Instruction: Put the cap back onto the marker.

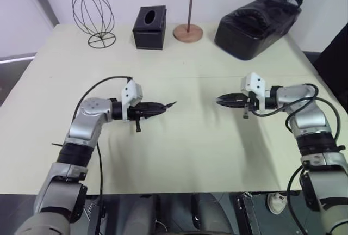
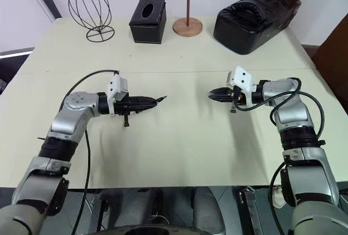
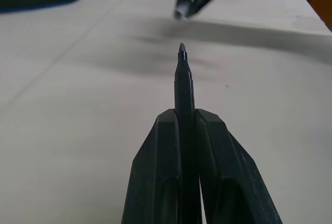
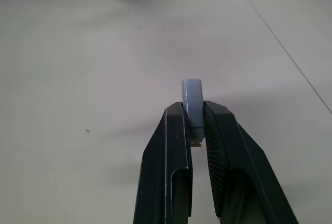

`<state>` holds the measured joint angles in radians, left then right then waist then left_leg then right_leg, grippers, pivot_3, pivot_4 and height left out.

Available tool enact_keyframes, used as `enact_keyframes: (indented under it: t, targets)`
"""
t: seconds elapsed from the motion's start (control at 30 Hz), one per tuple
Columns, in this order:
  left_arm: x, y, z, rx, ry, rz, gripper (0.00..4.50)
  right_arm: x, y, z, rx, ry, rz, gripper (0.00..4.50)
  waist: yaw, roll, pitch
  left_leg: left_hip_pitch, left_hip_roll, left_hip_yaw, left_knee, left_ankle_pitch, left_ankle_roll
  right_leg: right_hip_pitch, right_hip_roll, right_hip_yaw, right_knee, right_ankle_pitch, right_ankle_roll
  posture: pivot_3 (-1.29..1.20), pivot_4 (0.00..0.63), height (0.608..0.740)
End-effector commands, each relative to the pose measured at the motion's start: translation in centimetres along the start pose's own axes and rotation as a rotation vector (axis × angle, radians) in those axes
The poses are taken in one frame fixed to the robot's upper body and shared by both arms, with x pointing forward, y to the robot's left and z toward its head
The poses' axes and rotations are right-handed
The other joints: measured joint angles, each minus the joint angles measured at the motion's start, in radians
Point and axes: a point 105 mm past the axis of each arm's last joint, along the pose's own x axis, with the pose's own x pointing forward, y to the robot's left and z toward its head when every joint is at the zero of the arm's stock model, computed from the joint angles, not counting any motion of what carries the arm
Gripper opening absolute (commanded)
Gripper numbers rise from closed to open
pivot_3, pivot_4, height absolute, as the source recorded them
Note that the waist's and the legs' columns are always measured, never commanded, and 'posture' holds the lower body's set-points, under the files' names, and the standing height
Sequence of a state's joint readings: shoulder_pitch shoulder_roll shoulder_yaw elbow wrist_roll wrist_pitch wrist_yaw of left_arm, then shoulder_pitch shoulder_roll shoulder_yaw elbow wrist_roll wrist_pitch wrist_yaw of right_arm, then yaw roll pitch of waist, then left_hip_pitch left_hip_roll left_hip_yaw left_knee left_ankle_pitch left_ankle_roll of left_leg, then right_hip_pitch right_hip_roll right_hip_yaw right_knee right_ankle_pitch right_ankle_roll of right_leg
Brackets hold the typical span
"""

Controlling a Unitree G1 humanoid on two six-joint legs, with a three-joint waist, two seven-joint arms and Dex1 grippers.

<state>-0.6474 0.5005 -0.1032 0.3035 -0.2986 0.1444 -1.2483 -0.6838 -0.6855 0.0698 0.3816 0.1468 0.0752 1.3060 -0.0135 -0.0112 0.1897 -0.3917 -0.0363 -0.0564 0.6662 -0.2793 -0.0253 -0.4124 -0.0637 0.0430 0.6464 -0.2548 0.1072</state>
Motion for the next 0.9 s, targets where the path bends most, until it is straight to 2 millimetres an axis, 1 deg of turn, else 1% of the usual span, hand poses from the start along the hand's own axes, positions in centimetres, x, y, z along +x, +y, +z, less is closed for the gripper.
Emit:
enact_keyframes:
  t: [0.03, 0.1, 0.2, 0.33, 0.63, 0.9]
  targets:
    - [0.3, 0.3, 1.2, 0.094, 0.024, -0.048, 0.0, 0.6, 0.5, 2.2, -0.05, -0.058, 0.032, 0.05, -0.001, 0.0, 0.0, 0.0, 0.0, 0.0, 0.0, 0.0, 0.0, 0.0, 0.0, 0.0, 0.0, 0.0, 0.0, 0.0, 0.15, 0.74]
    - [0.6, 0.5, 1.2, 0.107, 0.031, -0.061, 0.0, 0.8, 0.8, 2.6, -0.056, -0.063, 0.042, 0.05, -0.001, 0.0, 0.0, 0.0, 0.0, 0.0, 0.0, 0.0, 0.0, 0.0, 0.0, 0.0, 0.0, 0.0, 0.0, 0.0, 0.15, 0.74]
    - [1.5, 0.7, 1.9, 0.12, 0.014, -0.091, 0.0, 1.3, 1.1, 3.7, -0.082, -0.089, 0.053, 0.05, -0.001, 0.0, 0.0, 0.0, 0.0, 0.0, 0.0, 0.0, 0.0, -0.001, 0.0, 0.0, 0.0, 0.0, 0.0, 0.0, 0.15, 0.74]
    - [2.3, 0.3, 1.9, 0.127, 0.01, -0.123, 0.0, 1.6, 1.3, 4.4, -0.096, -0.104, 0.055, 0.05, -0.001, 0.0, 0.0, 0.0, 0.0, 0.0, 0.0, 0.0, 0.0, -0.001, 0.0, 0.0, 0.0, 0.0, 0.0, 0.0, 0.15, 0.74]
    - [3.6, -0.2, 1.7, 0.129, -0.002, -0.161, 0.0, 2.1, 2.1, 5.4, -0.114, -0.123, 0.073, 0.05, -0.001, 0.0, 0.0, -0.001, 0.0, 0.0, 0.0, 0.0, 0.0, -0.001, 0.0, 0.0, 0.0, 0.0, 0.0, 0.0, 0.15, 0.74]
    - [3.9, 0.0, 1.8, 0.132, -0.013, -0.155, 0.0, 2.5, 3.0, 5.7, -0.119, -0.128, 0.098, 0.05, -0.001, 0.0, 0.0, -0.001, 0.0, 0.0, 0.0, 0.0, 0.0, -0.001, 0.0, 0.0, 0.0, 0.0, 0.0, 0.0, 0.15, 0.74]
